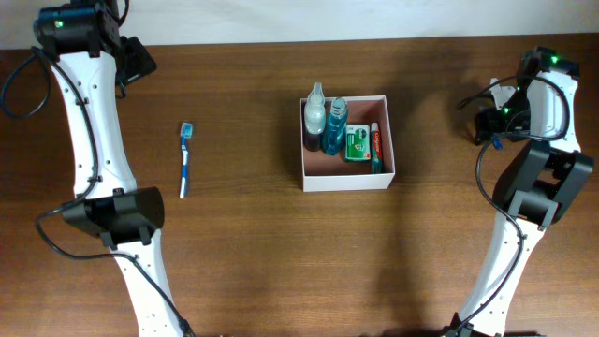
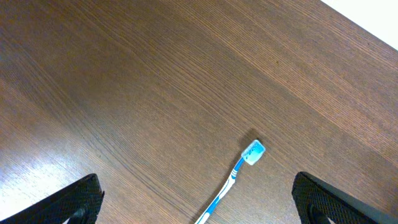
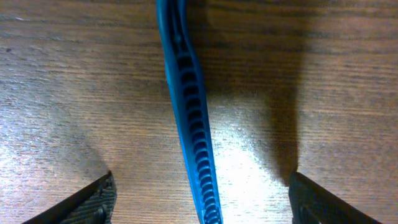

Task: Pack container
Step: 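Lower the right gripper and close it on the blue razor handle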

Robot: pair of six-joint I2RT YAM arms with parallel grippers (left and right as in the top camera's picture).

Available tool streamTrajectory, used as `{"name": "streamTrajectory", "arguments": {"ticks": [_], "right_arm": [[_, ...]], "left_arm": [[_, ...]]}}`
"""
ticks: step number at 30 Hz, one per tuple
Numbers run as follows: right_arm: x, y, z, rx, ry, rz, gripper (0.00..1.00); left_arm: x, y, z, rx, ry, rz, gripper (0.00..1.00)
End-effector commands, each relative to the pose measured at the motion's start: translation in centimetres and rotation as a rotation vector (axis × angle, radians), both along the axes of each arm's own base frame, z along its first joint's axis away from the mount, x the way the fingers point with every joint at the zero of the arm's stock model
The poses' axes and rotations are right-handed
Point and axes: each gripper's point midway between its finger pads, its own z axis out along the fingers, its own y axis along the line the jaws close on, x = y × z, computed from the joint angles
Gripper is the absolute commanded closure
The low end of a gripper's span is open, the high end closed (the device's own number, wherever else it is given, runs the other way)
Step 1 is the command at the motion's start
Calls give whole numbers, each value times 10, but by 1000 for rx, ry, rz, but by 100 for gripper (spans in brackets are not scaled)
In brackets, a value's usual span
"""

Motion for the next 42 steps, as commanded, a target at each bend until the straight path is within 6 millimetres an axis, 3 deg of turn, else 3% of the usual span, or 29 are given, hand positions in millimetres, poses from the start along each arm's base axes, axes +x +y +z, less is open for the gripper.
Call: {"name": "streamTrajectory", "arguments": {"ticks": [1, 12, 15, 20, 26, 35, 42], "right_arm": [[0, 2, -12, -15, 19, 14, 23], [7, 2, -12, -20, -6, 15, 75], [8, 2, -12, -19, -11, 15, 85], [9, 2, -12, -20, -14, 15, 86], [8, 2, -12, -20, -14, 11, 96], [6, 9, -9, -15, 3, 5, 97], [23, 25, 19, -31, -45, 41, 96]], "left_arm": [[-2, 0, 11, -1, -29, 12, 1], [-2, 0, 11, -1, -29, 12, 1], [-2, 0, 11, -1, -29, 12, 1], [-3, 0, 11, -1, -29, 12, 1], [-3, 0, 11, -1, -29, 12, 1], [-2, 0, 11, -1, -29, 12, 1], [-2, 0, 11, -1, -29, 12, 1]]}}
